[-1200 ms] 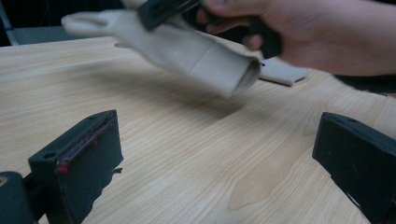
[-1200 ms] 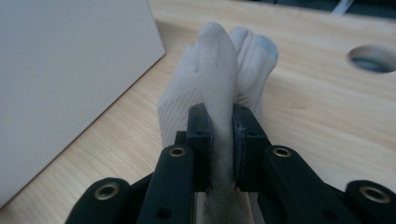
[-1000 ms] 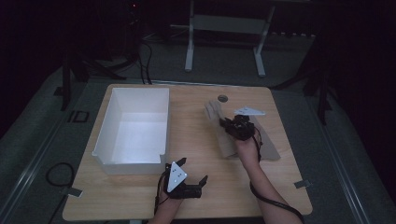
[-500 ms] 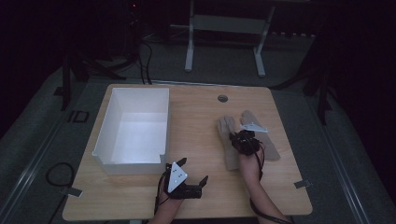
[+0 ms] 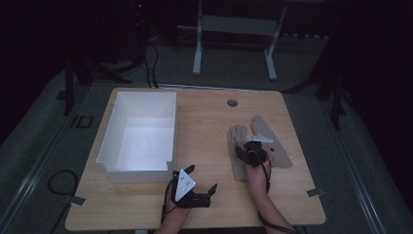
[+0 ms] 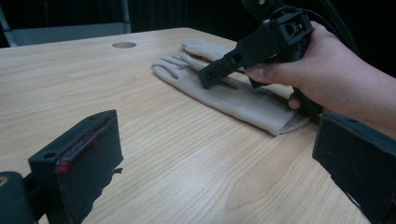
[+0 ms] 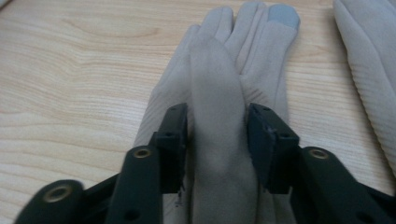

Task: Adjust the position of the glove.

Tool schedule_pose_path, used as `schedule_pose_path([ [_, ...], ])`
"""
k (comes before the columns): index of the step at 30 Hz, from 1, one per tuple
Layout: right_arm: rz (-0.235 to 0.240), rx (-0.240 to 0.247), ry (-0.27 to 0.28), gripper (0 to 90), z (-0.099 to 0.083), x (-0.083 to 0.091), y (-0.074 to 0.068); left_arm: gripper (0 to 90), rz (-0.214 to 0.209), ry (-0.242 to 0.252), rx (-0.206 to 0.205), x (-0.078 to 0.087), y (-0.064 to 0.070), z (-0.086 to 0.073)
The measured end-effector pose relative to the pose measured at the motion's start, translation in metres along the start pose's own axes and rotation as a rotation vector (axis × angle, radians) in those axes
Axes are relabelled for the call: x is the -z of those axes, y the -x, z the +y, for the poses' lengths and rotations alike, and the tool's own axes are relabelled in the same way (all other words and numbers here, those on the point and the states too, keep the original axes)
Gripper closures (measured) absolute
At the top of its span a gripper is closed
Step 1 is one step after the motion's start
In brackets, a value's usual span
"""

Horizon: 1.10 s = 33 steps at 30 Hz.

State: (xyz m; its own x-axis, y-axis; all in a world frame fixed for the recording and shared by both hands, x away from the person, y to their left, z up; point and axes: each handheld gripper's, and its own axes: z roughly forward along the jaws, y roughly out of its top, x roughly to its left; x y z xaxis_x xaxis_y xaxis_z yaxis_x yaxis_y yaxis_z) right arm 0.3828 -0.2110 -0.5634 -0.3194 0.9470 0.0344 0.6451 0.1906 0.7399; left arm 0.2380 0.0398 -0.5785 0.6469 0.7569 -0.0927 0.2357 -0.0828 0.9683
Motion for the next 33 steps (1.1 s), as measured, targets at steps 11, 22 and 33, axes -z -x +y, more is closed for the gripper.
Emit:
schedule_pose_path([
  [11,0.078,0.081,0.092,48.9,0.018,0.028,0.017,1.6,-0.003,-0.002,0.0,0.0,0.0,0.0],
  [22,0.108,0.12,0.143,54.2,0.029,0.053,0.079,1.6,-0.004,-0.005,0.003,0.0,-0.001,0.0],
  [33,0.115,0.163,0.101,51.3,0.028,0.048,0.121,1.6,-0.003,-0.003,0.004,0.0,-0.001,0.0],
])
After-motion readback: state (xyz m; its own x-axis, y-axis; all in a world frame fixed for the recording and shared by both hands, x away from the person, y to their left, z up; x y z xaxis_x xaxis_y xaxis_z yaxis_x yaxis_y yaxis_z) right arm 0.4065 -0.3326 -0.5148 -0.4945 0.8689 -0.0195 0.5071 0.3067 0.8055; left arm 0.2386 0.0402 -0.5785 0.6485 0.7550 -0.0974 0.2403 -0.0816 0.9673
